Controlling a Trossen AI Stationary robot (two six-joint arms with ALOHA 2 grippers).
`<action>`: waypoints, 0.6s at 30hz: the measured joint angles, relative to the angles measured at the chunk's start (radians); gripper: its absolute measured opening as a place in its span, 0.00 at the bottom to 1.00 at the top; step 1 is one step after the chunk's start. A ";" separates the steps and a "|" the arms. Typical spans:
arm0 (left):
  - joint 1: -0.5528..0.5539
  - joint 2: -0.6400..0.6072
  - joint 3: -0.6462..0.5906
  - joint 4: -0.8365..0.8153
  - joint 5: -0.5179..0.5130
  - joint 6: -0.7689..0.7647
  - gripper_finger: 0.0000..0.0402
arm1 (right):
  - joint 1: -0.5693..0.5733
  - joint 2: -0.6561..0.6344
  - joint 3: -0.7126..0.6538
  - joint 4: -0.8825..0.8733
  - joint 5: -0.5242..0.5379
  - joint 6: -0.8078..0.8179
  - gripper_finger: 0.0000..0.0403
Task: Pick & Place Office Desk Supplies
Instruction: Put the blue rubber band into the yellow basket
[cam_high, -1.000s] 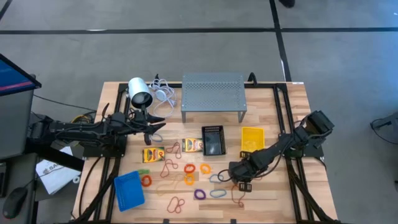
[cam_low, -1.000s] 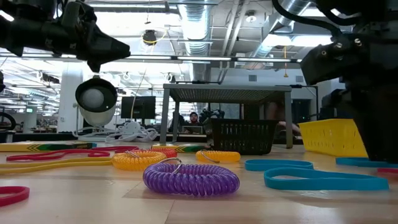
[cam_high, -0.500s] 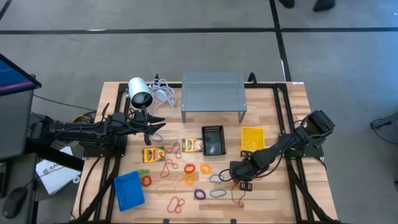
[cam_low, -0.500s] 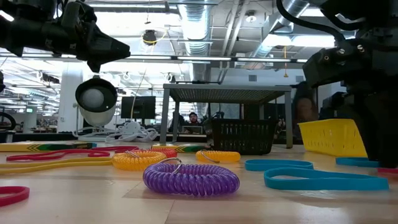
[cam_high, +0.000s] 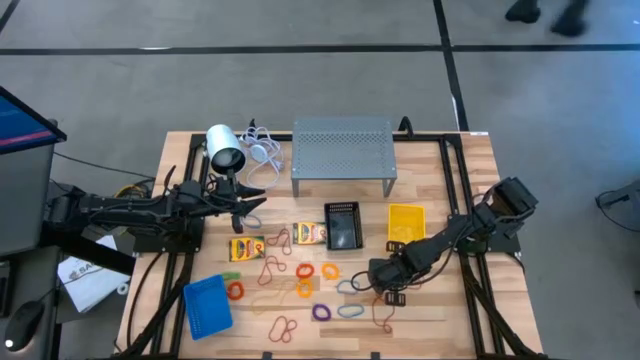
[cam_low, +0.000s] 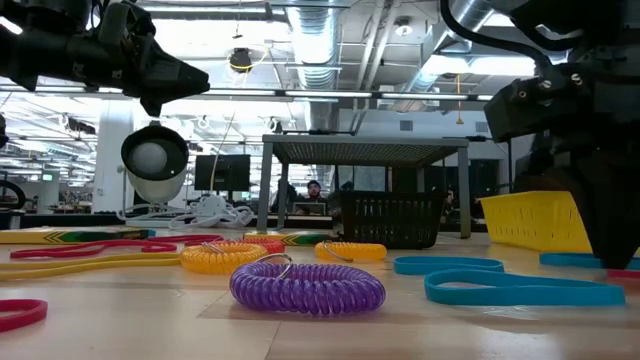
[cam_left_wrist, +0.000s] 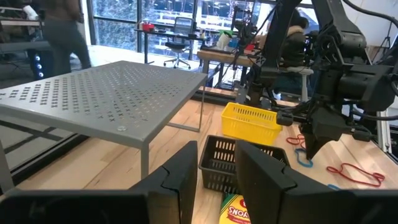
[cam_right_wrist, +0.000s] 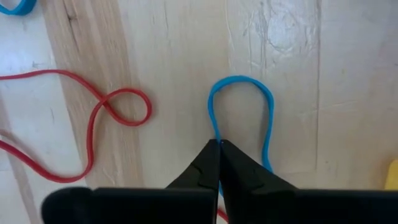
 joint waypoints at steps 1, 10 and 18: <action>0.000 0.000 0.000 0.000 0.000 0.000 0.26 | 0.000 0.000 0.010 -0.016 0.000 0.000 0.00; 0.000 0.000 0.000 0.003 0.000 -0.001 0.26 | 0.001 -0.097 0.091 -0.051 0.007 -0.007 0.00; 0.000 0.000 0.000 0.011 0.000 -0.002 0.26 | -0.031 -0.304 0.100 -0.106 0.141 0.008 0.00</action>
